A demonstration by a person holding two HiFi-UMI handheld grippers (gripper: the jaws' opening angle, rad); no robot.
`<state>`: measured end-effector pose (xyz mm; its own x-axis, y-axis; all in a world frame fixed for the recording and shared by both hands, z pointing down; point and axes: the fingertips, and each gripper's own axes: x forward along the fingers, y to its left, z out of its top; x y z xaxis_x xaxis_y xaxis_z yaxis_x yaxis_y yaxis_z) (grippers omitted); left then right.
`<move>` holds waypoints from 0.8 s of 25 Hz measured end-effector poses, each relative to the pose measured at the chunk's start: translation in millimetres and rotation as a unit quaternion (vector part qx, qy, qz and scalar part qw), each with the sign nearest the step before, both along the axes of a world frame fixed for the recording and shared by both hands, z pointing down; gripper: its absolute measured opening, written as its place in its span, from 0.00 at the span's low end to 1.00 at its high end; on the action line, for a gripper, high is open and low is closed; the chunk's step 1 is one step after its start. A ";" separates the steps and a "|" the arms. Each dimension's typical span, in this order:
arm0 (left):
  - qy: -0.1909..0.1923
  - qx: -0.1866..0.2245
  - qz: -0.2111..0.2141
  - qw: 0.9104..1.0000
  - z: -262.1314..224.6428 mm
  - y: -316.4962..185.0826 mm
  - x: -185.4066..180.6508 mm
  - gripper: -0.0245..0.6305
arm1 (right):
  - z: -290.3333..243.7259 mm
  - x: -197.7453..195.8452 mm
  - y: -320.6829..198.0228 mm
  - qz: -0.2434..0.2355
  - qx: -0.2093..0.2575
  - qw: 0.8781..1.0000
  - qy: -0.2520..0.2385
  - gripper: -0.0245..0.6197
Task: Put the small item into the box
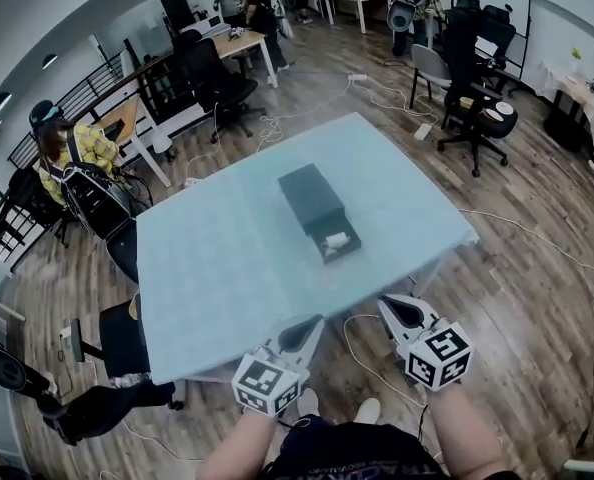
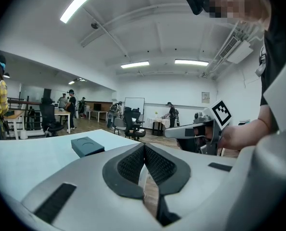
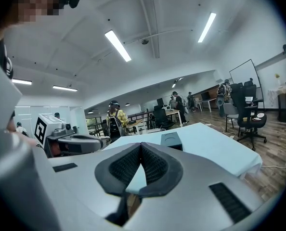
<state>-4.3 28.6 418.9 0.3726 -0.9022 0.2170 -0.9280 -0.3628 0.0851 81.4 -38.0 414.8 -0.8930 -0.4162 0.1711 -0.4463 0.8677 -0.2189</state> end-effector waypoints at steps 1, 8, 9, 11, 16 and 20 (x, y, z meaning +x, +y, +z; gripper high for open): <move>0.001 -0.001 0.003 1.000 0.3 3.0 -1.6 0.09 | 0.6 -1.5 3.1 0.002 -0.002 1.000 0.001 0.07; 0.006 -0.007 0.034 0.999 6.1 17.9 -21.1 0.09 | 5.8 -16.1 12.5 0.036 -0.017 0.999 -0.006 0.07; 0.006 -0.007 0.038 0.999 6.1 19.0 -24.9 0.09 | 6.3 -19.5 13.8 0.041 -0.018 0.999 -0.007 0.07; 0.006 -0.005 0.046 0.999 5.8 20.2 -33.5 0.09 | 7.8 -27.8 17.5 0.049 -0.019 0.999 -0.008 0.07; 0.010 0.004 0.060 0.998 4.3 23.4 -53.3 0.09 | 10.0 -50.2 30.7 0.059 -0.015 0.998 -0.001 0.07; -0.004 0.011 0.081 0.997 7.6 31.5 -61.1 0.09 | 11.8 -61.4 41.3 0.071 -0.012 0.997 0.005 0.07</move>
